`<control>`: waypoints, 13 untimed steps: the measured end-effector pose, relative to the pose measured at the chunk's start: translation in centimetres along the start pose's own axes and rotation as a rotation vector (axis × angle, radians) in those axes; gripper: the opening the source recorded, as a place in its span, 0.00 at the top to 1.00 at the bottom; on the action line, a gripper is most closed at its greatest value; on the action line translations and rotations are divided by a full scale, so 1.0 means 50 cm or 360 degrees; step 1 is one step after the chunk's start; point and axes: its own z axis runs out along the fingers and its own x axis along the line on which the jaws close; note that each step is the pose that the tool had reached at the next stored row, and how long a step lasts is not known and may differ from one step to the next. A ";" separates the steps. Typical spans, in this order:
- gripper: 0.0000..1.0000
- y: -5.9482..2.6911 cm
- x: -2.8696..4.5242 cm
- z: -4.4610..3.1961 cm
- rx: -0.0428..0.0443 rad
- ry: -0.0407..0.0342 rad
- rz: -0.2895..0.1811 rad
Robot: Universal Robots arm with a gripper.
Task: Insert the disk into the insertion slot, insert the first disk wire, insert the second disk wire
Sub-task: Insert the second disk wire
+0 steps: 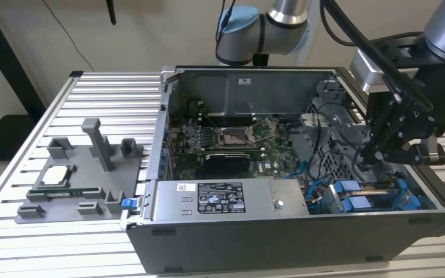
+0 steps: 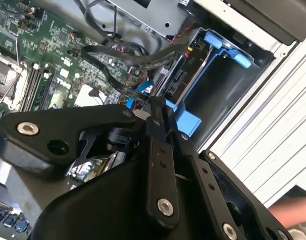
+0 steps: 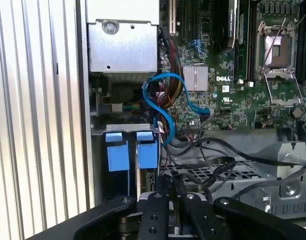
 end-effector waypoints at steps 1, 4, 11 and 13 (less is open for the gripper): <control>1.00 0.001 0.000 0.002 0.0007 0.0001 -0.0001; 1.00 0.002 0.001 0.006 0.0026 0.0005 -0.0004; 1.00 0.005 0.006 0.016 0.0070 0.0009 -0.0011; 1.00 0.006 0.008 0.019 0.0077 0.0012 -0.0012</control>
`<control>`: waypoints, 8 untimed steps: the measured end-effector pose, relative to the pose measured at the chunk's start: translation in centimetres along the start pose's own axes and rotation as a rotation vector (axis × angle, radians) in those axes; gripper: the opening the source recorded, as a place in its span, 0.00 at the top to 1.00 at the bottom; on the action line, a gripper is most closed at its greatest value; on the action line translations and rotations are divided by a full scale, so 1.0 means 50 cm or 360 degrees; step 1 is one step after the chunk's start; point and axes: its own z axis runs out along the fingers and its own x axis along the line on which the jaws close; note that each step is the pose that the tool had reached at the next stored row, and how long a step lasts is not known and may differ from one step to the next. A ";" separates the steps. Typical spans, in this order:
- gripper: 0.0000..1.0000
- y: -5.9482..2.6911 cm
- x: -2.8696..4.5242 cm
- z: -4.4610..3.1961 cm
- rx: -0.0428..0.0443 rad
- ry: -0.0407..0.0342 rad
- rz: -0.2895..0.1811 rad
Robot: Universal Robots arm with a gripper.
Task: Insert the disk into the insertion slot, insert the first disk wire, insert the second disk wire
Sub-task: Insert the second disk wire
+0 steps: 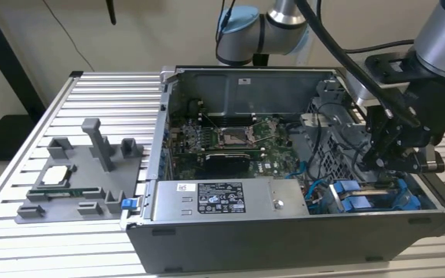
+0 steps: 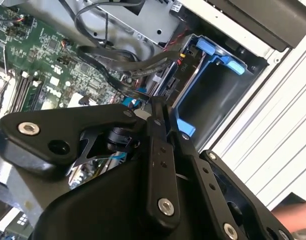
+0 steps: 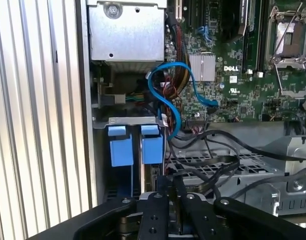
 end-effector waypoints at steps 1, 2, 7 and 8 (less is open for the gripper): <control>1.00 0.000 0.001 0.002 0.0003 0.0002 -0.0001; 1.00 0.001 0.001 0.004 0.0005 0.0004 -0.0001; 1.00 0.002 0.005 0.016 0.0017 0.0010 -0.0003; 1.00 0.002 0.006 0.019 0.0019 0.0012 -0.0004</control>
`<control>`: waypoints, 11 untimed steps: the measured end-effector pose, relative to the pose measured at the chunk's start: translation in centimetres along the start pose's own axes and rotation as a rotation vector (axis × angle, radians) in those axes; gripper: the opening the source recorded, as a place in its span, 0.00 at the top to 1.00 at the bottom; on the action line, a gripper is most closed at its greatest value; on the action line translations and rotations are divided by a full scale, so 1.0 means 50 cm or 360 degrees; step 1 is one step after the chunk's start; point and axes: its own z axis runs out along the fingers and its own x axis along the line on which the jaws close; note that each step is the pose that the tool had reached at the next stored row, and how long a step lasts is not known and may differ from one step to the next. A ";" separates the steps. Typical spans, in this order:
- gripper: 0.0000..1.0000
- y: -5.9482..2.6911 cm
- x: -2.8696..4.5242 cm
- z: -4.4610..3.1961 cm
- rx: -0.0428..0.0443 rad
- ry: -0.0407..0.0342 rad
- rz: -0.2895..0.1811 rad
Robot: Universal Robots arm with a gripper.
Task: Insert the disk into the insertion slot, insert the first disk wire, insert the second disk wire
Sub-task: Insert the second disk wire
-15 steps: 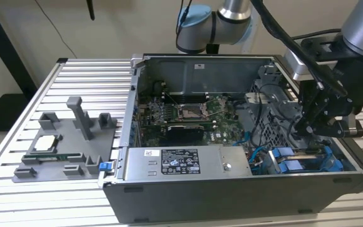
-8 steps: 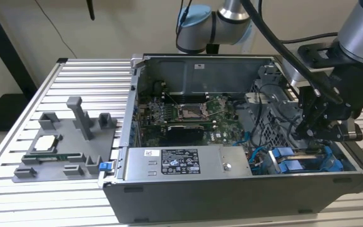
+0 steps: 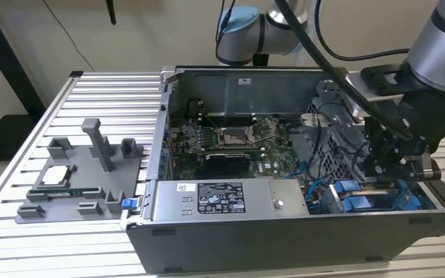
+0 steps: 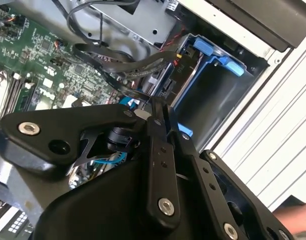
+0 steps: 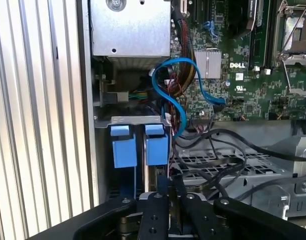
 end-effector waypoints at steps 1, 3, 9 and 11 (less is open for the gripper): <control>1.00 0.000 0.000 0.003 0.0003 0.0002 0.0000; 1.00 0.001 0.002 0.009 0.0009 0.0002 -0.0001; 1.00 -0.005 0.004 0.022 0.0014 0.0003 0.0000; 1.00 -0.010 0.004 0.025 0.0014 0.0002 0.0000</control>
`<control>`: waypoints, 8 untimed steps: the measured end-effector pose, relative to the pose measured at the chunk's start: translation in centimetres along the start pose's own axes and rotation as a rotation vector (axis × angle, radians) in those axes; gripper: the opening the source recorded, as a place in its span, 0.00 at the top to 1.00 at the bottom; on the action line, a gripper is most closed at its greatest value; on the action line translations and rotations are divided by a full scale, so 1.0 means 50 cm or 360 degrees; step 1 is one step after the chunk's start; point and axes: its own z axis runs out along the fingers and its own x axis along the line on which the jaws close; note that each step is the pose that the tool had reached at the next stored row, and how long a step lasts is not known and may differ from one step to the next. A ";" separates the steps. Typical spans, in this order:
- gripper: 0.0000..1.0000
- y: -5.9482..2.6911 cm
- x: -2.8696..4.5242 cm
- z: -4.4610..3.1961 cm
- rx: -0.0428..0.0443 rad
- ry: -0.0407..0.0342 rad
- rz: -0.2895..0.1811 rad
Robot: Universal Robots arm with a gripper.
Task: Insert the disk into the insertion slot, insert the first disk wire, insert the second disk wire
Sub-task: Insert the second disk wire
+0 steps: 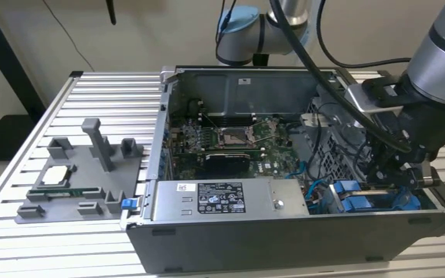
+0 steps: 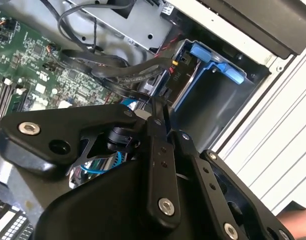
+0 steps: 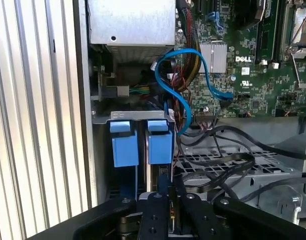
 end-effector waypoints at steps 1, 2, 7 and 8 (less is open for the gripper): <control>1.00 -0.002 0.000 0.001 0.0000 0.0000 0.0000; 1.00 -0.003 0.000 0.003 0.0000 0.0000 0.0000; 1.00 -0.007 0.001 0.009 0.0001 0.0000 0.0000; 1.00 -0.009 0.001 0.010 0.0001 0.0000 0.0000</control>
